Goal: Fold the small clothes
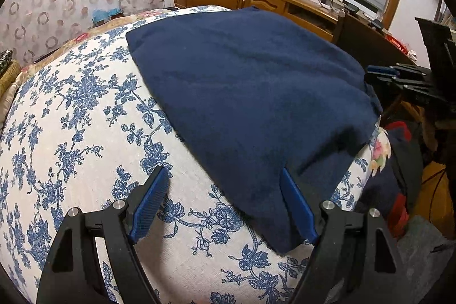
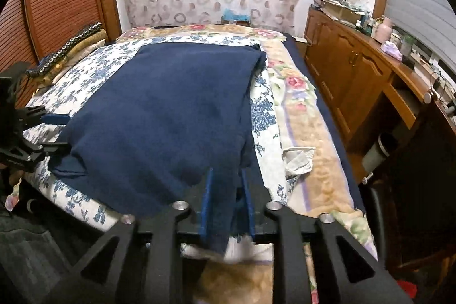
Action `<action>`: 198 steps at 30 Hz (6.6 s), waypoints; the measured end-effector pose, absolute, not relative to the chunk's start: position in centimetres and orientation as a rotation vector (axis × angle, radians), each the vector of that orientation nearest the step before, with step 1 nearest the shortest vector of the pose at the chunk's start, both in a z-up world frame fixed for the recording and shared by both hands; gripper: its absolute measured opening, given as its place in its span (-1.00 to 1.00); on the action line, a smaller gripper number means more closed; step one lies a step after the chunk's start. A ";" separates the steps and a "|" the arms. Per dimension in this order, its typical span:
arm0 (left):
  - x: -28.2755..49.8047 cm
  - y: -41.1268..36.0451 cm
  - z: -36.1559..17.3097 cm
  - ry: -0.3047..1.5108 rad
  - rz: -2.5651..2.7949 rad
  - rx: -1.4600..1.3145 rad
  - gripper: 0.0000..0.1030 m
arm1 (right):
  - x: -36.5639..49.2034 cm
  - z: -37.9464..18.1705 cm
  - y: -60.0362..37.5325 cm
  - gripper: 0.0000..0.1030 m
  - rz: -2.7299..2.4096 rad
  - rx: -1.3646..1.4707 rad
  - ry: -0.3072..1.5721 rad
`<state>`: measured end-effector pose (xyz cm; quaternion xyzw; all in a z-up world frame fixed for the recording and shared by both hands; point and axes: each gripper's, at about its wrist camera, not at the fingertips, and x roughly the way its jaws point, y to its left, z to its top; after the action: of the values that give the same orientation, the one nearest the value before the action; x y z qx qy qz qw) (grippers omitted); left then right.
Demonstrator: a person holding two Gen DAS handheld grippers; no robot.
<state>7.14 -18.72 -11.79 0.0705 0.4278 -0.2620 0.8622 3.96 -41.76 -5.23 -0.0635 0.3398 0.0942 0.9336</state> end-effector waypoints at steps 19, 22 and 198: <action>6.0 -18.0 -11.4 0.913 -0.646 0.075 -0.02 | 4.9 -8.3 -43.2 0.09 0.204 -0.090 0.775; 5.6 -18.2 -11.4 0.916 -0.666 0.068 -0.03 | 4.8 -8.2 -43.1 0.10 0.215 -0.098 0.781; 18.2 2.9 2.1 0.478 -0.268 -0.222 -0.78 | 23.9 10.6 -20.4 -0.58 0.763 -0.253 0.415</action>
<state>18.24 2.94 2.14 -0.1093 0.2353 -0.1322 0.9567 23.90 -20.43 10.57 -0.1224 0.2004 0.3687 0.8994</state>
